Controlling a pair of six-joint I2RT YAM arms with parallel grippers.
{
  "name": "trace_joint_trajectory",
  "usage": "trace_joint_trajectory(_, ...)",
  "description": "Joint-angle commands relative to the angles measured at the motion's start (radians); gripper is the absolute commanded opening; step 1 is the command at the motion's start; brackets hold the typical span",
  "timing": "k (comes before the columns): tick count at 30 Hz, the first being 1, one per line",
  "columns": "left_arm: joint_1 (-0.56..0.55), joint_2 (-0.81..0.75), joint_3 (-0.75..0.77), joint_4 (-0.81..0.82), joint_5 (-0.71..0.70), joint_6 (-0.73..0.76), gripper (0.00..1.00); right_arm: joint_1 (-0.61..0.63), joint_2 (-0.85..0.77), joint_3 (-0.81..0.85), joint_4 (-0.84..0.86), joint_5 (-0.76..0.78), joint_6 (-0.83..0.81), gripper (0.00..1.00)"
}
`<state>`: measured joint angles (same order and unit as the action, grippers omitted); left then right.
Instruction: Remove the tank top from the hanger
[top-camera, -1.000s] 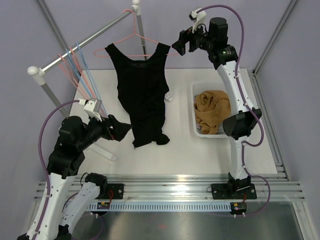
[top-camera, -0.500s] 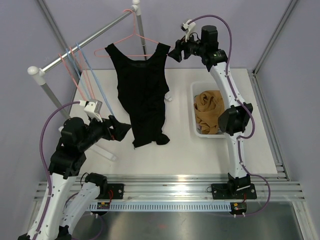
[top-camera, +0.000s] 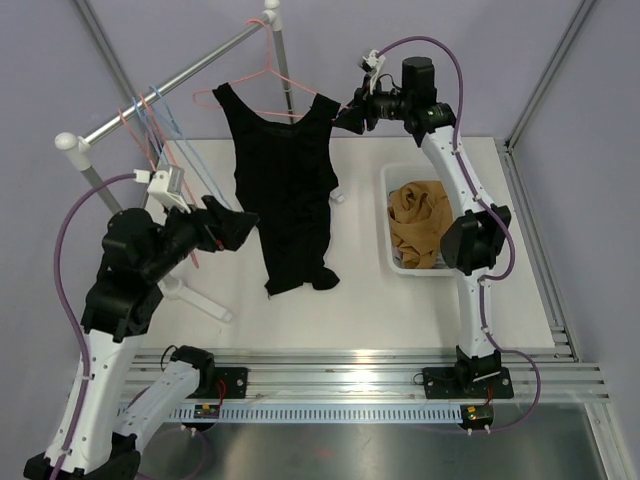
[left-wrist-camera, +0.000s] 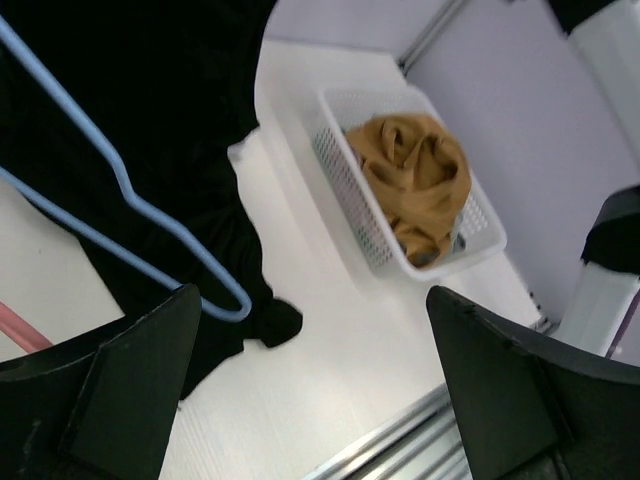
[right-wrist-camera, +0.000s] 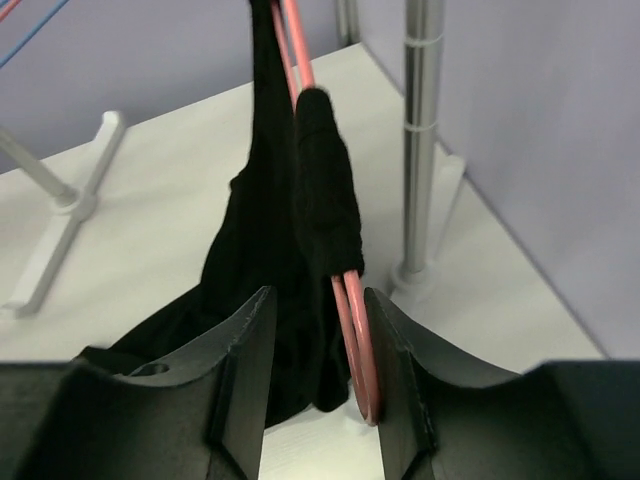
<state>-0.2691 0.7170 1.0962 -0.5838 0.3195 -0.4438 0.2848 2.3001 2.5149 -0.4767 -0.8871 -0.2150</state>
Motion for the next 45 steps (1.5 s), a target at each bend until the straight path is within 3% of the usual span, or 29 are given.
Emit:
trace_joint_trajectory(1,-0.013,0.079,0.138,0.064,-0.123,-0.062,0.99,0.016,-0.094,-0.085,0.047,-0.125,0.051,0.46)
trace_joint_trajectory(6,-0.054,0.296,0.367,0.033,-0.289,-0.087,0.99,0.089,-0.258,-0.332,0.098,0.025,0.028,0.47)
trace_joint_trajectory(9,-0.142,0.433,0.509,0.016,-0.417,-0.049,0.99,0.126,-0.369,-0.474,0.136,0.092,0.0,0.48)
trace_joint_trajectory(13,-0.183,0.599,0.694,-0.008,-0.447,-0.047,0.99,0.163,-0.5,-0.641,0.245,0.145,0.035,0.55)
trace_joint_trajectory(17,-0.19,0.774,0.868,-0.027,-0.542,-0.042,0.99,0.165,-0.631,-0.81,0.321,0.23,0.117,0.52)
trace_joint_trajectory(22,-0.19,0.964,1.092,-0.034,-0.618,-0.026,0.99,0.165,-0.784,-1.013,0.423,0.235,0.17,0.57)
trace_joint_trajectory(32,-0.183,1.279,1.334,0.053,-0.772,0.085,0.99,0.177,-1.011,-1.251,0.509,0.224,0.295,0.61)
trace_joint_trajectory(36,-0.185,1.329,1.338,0.073,-0.872,0.102,0.83,0.189,-1.105,-1.321,0.503,0.224,0.307,0.62)
trace_joint_trajectory(37,-0.183,1.34,1.338,0.079,-0.887,0.108,0.71,0.192,-1.136,-1.332,0.494,0.227,0.304,0.62)
trace_joint_trajectory(41,-0.18,1.348,1.344,0.084,-0.921,0.119,0.52,0.192,-1.205,-1.361,0.483,0.255,0.302,0.63)
trace_joint_trajectory(45,-0.186,1.314,1.303,0.107,-0.915,0.116,0.43,0.191,-1.209,-1.366,0.437,0.267,0.301,0.63)
